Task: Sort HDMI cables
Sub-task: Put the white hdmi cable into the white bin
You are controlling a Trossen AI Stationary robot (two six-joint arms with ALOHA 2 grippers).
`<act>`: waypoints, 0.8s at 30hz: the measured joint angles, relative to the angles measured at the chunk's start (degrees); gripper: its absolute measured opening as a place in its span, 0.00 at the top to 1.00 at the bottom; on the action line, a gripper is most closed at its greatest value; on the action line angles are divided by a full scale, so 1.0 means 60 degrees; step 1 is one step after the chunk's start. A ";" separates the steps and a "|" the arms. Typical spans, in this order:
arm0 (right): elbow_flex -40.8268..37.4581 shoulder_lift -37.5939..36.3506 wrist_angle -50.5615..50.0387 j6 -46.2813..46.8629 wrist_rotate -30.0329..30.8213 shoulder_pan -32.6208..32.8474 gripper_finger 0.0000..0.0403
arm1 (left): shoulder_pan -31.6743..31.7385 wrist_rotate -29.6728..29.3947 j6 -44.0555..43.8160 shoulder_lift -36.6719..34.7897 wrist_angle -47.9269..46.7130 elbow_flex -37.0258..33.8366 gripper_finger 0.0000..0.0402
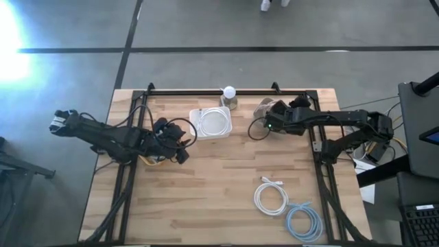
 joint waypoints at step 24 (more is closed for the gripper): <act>0.1867 0.0022 0.0037 -0.0526 -0.5663 0.3357 0.54 | 0.0000 -0.0004 -0.0060 0.0000 0.0005 0.0000 0.56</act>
